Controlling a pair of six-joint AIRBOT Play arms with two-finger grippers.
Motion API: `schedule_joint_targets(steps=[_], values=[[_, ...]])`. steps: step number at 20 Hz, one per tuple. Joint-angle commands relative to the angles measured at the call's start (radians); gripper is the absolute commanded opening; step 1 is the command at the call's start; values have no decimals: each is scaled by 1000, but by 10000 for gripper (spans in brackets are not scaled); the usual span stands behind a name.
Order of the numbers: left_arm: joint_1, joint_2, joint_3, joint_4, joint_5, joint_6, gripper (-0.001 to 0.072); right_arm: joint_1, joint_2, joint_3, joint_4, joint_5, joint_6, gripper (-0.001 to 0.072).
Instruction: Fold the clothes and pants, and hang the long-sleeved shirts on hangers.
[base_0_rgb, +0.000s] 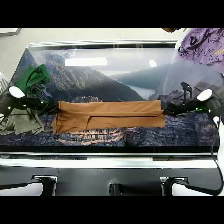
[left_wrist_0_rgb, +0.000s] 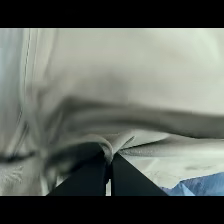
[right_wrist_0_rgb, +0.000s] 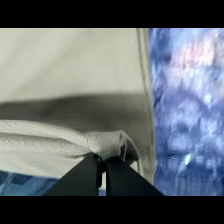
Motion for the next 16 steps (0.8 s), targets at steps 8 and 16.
schedule_joint_targets(steps=[8, 16], values=[[-9, -251, 241, -18, -16, 30, 18, 18, -193, 156, 42, -26, 2, 27], [-55, -309, 258, -27, 8, 26, 149, 21, -241, 160, 82, -41, 5, 186]])
